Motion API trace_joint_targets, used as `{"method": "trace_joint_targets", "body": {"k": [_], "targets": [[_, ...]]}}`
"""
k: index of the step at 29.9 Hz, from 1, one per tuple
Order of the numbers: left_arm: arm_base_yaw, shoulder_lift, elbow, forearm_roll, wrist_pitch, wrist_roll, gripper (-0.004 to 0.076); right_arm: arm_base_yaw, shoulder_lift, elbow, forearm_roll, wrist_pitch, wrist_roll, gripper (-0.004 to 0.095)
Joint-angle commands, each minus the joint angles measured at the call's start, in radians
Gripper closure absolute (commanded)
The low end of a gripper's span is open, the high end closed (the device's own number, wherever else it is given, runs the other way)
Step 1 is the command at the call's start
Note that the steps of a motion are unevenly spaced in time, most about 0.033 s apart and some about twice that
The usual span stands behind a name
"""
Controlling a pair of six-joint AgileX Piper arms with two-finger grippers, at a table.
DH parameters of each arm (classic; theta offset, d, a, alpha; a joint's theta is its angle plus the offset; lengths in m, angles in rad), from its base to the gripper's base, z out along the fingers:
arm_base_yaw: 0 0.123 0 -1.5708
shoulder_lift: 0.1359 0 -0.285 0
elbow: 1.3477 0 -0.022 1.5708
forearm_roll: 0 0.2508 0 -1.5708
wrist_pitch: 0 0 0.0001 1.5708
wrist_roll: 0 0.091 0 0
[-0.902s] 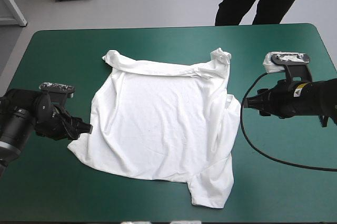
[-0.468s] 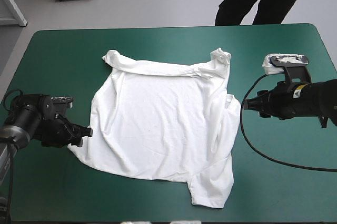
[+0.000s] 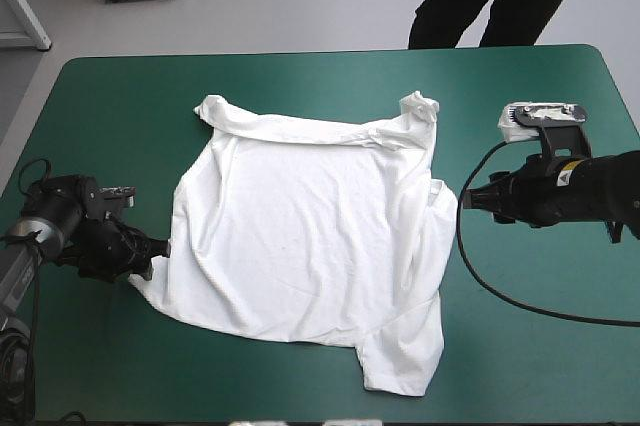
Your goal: Fold the cloth
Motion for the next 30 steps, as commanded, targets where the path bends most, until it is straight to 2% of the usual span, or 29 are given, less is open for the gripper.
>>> {"method": "trace_joint_targets", "body": {"k": [1,5,7,9,11,12,18,21,26,30], "targets": [[0.002,0.011,0.018,-0.012,-0.013,0.002,0.0286,-0.004,-0.014,-0.026,0.004,-0.007,-0.002,0.0481],[0.002,0.02,0.113,-0.039,-0.069,0.0,0.0288,-0.004,-0.014,-0.026,0.004,-0.007,0.005,0.0481],[0.002,0.02,0.15,-0.051,-0.093,0.0,0.0334,-0.004,-0.014,-0.026,0.004,-0.007,0.005,0.0481],[0.002,0.02,0.166,-0.06,-0.116,0.0,0.0474,-0.004,-0.01,-0.026,-0.002,-0.007,0.003,0.0481],[0.002,0.02,0.168,-0.066,-0.13,0.0,0.0687,-0.004,0.005,-0.026,-0.002,-0.007,-0.018,0.0481],[0.002,0.02,0.168,-0.068,-0.143,0.005,0.0727,-0.004,0.015,-0.026,-0.004,-0.007,-0.03,0.0481],[0.002,0.02,0.168,-0.07,-0.155,0.007,0.0733,0.0,0.076,-0.025,0.021,-0.007,-0.047,0.0481],[0.002,0.02,0.168,-0.076,-0.155,0.007,0.0733,0.047,0.082,-0.009,-0.01,-0.007,-0.039,0.0481],[0.002,0.02,0.168,-0.076,-0.158,0.008,0.0733,0.221,0.082,0.108,-0.134,-0.007,0.059,0.0481],[0.002,0.02,0.168,-0.078,-0.156,0.011,0.0733,0.362,0.082,0.226,-0.192,-0.019,0.15,0.048]]}}
